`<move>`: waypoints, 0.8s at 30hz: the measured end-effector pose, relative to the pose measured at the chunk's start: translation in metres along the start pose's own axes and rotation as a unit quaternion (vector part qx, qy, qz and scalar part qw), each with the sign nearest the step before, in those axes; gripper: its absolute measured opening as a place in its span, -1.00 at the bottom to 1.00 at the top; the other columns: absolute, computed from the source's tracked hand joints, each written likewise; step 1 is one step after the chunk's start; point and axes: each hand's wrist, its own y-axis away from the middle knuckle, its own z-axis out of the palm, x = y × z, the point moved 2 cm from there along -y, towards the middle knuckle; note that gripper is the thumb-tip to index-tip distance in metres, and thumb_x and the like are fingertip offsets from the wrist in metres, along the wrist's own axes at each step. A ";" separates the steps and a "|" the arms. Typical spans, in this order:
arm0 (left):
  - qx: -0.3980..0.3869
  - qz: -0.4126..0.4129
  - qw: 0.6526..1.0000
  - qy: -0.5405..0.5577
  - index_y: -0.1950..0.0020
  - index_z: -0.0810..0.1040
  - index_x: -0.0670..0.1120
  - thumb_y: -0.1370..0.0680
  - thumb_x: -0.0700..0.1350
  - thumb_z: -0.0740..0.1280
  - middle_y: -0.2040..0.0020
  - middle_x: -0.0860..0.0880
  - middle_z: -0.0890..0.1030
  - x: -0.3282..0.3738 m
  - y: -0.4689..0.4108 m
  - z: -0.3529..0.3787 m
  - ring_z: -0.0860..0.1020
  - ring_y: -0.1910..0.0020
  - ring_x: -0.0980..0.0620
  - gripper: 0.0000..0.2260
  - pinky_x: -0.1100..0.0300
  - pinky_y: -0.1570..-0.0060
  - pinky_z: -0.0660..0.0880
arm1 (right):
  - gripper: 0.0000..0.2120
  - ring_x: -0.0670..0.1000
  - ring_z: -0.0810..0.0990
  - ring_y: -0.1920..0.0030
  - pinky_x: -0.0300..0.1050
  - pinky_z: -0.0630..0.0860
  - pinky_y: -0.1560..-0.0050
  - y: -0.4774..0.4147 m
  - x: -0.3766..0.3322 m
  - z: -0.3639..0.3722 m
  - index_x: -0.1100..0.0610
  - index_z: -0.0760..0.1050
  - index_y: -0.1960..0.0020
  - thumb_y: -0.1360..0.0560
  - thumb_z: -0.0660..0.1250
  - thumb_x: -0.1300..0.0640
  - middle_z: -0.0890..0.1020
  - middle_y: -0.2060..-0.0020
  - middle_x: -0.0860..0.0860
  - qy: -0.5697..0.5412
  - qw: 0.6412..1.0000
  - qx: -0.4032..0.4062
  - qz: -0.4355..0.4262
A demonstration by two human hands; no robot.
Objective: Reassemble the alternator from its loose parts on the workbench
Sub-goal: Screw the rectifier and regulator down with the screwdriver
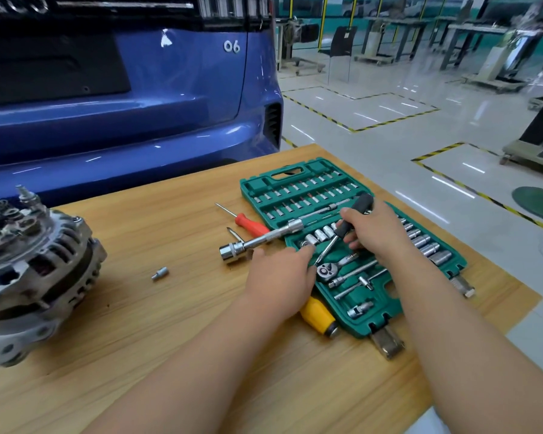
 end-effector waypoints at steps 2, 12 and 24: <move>0.002 0.014 1.000 -0.008 -0.42 0.30 0.08 -0.66 0.06 0.03 -0.06 -0.02 0.59 0.004 -0.001 0.000 0.56 -0.03 -0.12 -0.66 -0.03 -0.09 0.27 | -0.71 -0.01 0.60 0.35 -0.11 0.48 0.40 -0.001 -0.001 -0.006 0.10 0.42 0.04 -0.47 0.42 -0.08 0.63 0.19 0.08 0.098 0.995 0.014 -0.016; -0.039 0.049 0.998 -0.025 -0.48 0.26 0.10 -0.68 0.07 -0.05 -0.08 -0.02 0.57 0.005 -0.004 -0.001 0.56 0.00 -0.09 -0.62 -0.06 -0.12 0.23 | -0.36 0.22 0.27 -0.37 0.18 0.23 -0.32 -0.002 0.021 -0.010 0.06 0.35 -0.42 -0.52 0.13 -0.35 0.38 -0.38 0.14 0.430 0.899 0.078 -0.036; -0.041 0.018 0.999 0.026 -0.41 0.37 0.06 -0.66 0.04 0.03 -0.02 -0.04 0.63 0.008 -0.009 -0.002 0.56 -0.04 -0.10 -0.65 -0.06 -0.15 0.25 | -0.65 0.12 0.44 -0.11 -0.05 0.35 0.11 0.017 0.017 0.007 0.14 0.58 -0.11 -0.64 0.09 -0.03 0.49 -0.16 0.09 0.497 0.850 0.080 -0.154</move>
